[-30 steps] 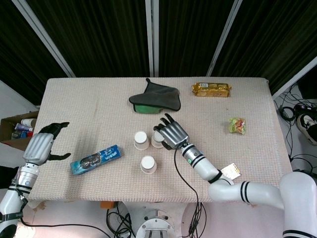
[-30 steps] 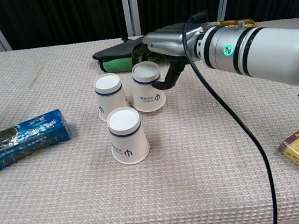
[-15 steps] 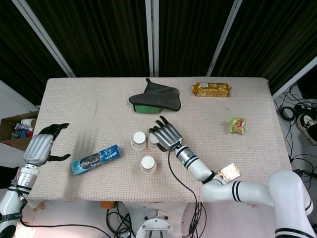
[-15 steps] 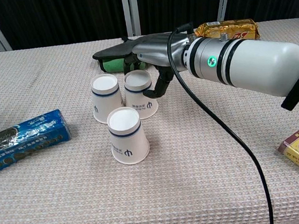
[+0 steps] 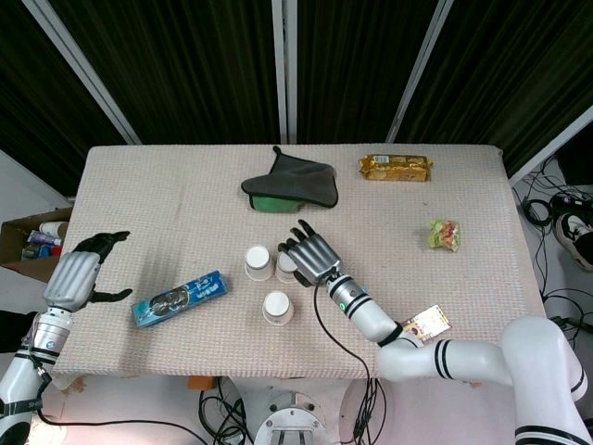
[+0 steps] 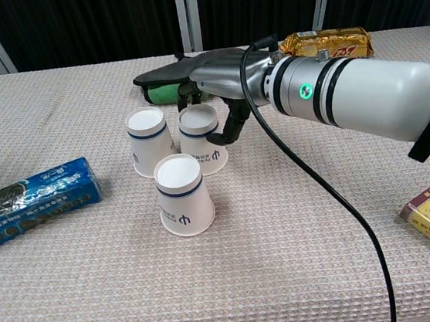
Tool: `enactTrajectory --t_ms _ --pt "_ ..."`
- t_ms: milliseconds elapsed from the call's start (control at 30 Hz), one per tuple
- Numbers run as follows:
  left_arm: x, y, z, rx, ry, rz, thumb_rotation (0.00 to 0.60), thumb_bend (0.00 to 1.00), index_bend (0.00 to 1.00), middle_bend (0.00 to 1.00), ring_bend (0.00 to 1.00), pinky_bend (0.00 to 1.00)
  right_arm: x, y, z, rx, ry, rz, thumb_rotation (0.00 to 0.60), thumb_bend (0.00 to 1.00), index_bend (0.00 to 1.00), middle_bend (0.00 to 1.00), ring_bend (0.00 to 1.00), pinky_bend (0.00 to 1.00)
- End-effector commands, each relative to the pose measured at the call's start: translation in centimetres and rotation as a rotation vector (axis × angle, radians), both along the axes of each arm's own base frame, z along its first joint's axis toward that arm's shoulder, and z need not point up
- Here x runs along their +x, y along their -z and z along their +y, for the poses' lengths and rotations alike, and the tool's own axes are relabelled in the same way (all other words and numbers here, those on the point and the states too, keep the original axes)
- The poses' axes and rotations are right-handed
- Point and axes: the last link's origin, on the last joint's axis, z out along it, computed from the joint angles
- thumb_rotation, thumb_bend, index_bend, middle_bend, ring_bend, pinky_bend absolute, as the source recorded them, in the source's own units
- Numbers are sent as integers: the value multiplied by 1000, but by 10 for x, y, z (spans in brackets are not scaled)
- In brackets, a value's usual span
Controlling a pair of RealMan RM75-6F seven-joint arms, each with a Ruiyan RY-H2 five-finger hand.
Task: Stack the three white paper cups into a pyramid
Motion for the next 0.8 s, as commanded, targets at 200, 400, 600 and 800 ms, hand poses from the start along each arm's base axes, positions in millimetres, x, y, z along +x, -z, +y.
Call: enactTrajectory --t_ms 200,400,600,800 --pt "1 1 0 1 1 0 600 98 132 193 139 199 -3 -4 2 -2 3 15 600 335 117 219 90 65" --pt "3 0 0 0 9 6 600 98 132 193 139 199 -10 -23 8 -34 -11 19 600 288 2 141 52 24" --pt "2 1 -1 7 9 6 600 98 132 193 139 199 -18 -69 44 -71 -121 -51 600 258 5 195 47 13" --pt "6 8 1 -6 15 15 600 98 132 193 139 199 -19 -75 73 54 -210 -21 600 238 20 194 47 10"
